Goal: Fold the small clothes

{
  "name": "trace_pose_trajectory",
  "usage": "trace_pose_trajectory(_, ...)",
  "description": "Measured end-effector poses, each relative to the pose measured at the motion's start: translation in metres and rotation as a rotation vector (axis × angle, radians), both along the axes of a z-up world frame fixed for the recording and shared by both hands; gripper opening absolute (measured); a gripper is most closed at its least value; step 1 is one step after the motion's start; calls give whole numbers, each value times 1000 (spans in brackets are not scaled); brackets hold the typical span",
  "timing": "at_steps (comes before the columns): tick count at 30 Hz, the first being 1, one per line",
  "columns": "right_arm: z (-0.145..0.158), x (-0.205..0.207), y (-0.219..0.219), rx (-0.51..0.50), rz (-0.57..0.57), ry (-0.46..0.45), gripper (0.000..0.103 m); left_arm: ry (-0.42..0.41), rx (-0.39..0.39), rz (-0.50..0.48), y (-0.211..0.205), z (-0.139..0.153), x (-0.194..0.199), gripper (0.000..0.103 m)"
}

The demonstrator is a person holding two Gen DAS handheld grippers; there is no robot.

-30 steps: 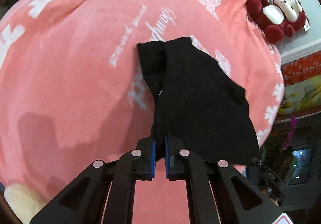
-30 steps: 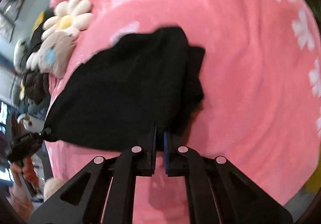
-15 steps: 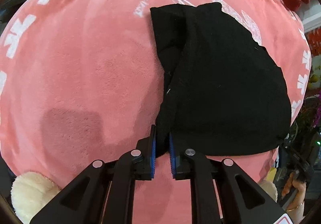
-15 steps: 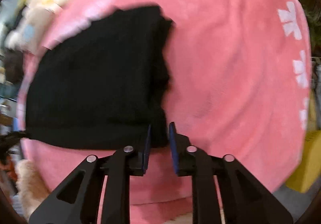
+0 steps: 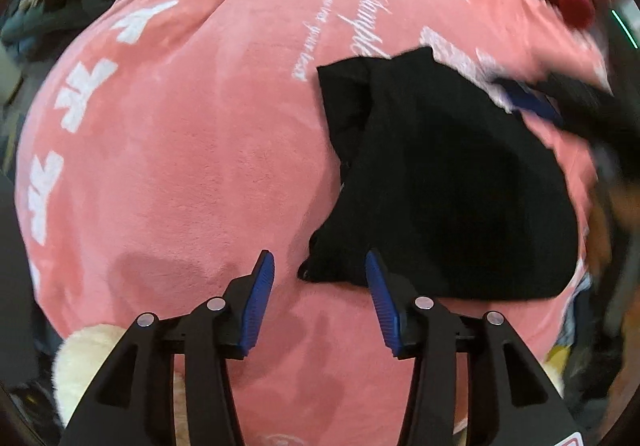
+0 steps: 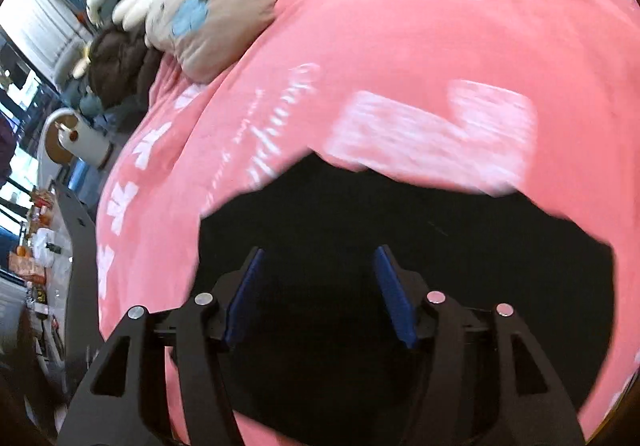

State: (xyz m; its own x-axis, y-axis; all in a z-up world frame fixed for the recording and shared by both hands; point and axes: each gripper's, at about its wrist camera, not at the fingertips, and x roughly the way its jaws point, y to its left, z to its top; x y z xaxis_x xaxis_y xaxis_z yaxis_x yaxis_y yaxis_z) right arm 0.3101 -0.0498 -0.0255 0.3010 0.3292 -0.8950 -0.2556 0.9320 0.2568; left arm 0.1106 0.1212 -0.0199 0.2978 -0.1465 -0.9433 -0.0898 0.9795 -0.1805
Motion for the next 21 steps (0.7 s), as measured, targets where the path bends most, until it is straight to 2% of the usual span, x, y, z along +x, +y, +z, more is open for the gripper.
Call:
trace_pose_trajectory(3,-29,30,40,-107,23,37,53,-19,44,-47,-2,1,-7,50)
trace_pose_trajectory(4,-43,35,47,-153,26,54,33,-17,45,-57,-3,-1,-9,53)
trace_pose_trajectory(5,-46,36,48,-189,18,47,27,-13,38,-61,-3,-2,-11,53)
trace_pose_trajectory(6,-40,36,47,-187,-3,21,8,-3,27,-68,-1,-4,-12,53)
trace_pose_trajectory(7,-29,35,40,-101,-26,31,4,1,23,-67,0,-5,-13,53)
trace_pose_trajectory(8,-16,31,32,13,-41,23,4,-1,17,-66,2,-6,-15,53)
trace_pose_trajectory(9,12,20,25,215,-10,-44,4,-6,15,-66,3,-6,-15,53)
trace_pose_trajectory(10,31,7,24,314,54,-130,4,-15,17,-64,5,-6,-16,53)
trace_pose_trajectory(11,33,-1,26,297,120,-177,4,-20,19,-60,7,-7,-17,53)
trace_pose_trajectory(12,21,1,29,226,144,-147,12,-17,13,-57,7,-9,-16,53)
trace_pose_trajectory(13,-2,8,29,103,142,-65,21,-8,5,-55,7,-12,-15,53)
trace_pose_trajectory(14,-18,12,24,-1,100,-5,21,8,-9,-55,5,-15,-13,53)
trace_pose_trajectory(15,-20,9,7,11,44,1,21,17,-13,-55,4,-16,-13,53)
trace_pose_trajectory(17,-2,-5,-27,97,-44,-53,23,21,-22,-55,1,-15,-10,53)
trace_pose_trajectory(19,17,-30,-66,150,-137,-89,43,3,-27,-51,-1,-12,-9,58)
trace_pose_trajectory(21,24,-56,-101,161,-204,-108,45,-9,-35,-46,-2,-12,-6,60)
